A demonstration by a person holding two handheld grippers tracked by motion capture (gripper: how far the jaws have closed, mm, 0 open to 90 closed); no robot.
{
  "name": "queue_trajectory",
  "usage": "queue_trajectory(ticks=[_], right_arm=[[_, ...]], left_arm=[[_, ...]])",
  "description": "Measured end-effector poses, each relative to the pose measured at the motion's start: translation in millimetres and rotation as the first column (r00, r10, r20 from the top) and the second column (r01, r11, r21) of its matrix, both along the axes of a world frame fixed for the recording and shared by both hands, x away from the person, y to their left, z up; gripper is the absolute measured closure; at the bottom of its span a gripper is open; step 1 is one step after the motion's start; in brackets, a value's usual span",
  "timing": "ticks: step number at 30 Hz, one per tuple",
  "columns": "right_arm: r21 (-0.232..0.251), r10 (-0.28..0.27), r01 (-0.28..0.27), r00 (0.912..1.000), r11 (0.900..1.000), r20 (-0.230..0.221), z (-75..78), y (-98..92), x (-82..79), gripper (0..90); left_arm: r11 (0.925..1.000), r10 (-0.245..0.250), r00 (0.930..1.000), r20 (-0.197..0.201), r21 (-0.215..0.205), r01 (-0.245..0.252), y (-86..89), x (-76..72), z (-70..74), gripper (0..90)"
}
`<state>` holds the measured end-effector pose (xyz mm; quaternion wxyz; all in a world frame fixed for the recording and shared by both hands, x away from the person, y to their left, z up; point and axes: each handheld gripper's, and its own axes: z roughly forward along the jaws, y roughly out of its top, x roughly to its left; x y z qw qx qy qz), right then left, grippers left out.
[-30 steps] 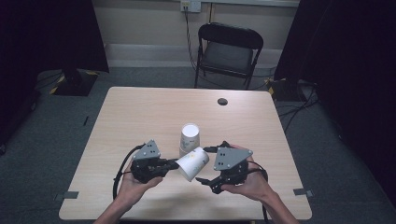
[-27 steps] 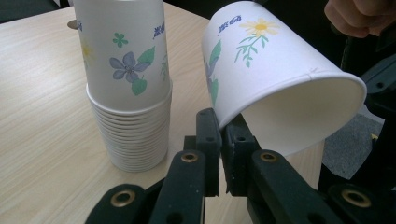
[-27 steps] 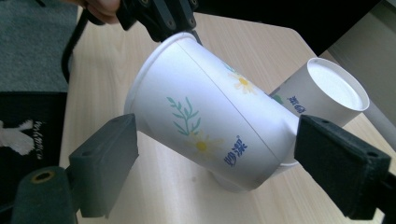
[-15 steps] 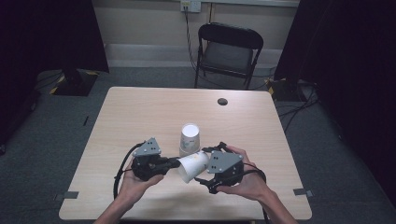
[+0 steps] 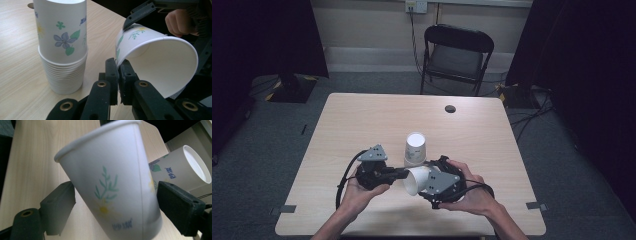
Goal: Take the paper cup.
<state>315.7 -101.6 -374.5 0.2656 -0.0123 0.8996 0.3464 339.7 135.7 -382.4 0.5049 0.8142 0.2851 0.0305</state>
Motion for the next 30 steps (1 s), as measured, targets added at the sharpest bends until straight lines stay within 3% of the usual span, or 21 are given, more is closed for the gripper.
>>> queue_trajectory(ticks=[11, 16, 19, 25, 30], right_arm=[[0.045, -0.015, 0.016, 0.9997, 0.999, -0.021, -5.9, 1.0, 3.8, 20.4], [0.016, -0.024, 0.024, 0.9996, 1.000, 0.014, -7.0, 6.3, 1.8, 20.6], [0.001, -0.021, 0.021, 0.9991, 1.000, 0.036, -8.9, 7.3, 1.6, 26.0], [0.002, -0.032, 0.032, 0.9995, 1.000, -0.005, -14.2, 7.1, 2.7, 28.5], [0.031, -0.037, 0.039, 0.9976, 0.999, -0.059, -15.6, 4.9, 6.5, 28.7]], left_arm=[[0.9988, 0.020, 0.9995, -0.025, -0.044, -0.021, 0.1, 3.2, 0.7, 87.7], [0.9977, 0.028, 0.9980, -0.056, -0.059, -0.032, -2.2, 6.1, -0.3, 87.8], [0.9976, 0.026, 0.9979, -0.059, -0.063, -0.029, -0.8, 6.2, 0.4, 87.6], [0.9971, 0.023, 0.9982, -0.055, -0.071, -0.026, -3.0, 5.2, -0.1, 87.4], [0.9968, 0.033, 0.9977, -0.060, -0.071, -0.037, -4.4, 6.0, -0.5, 87.3]])
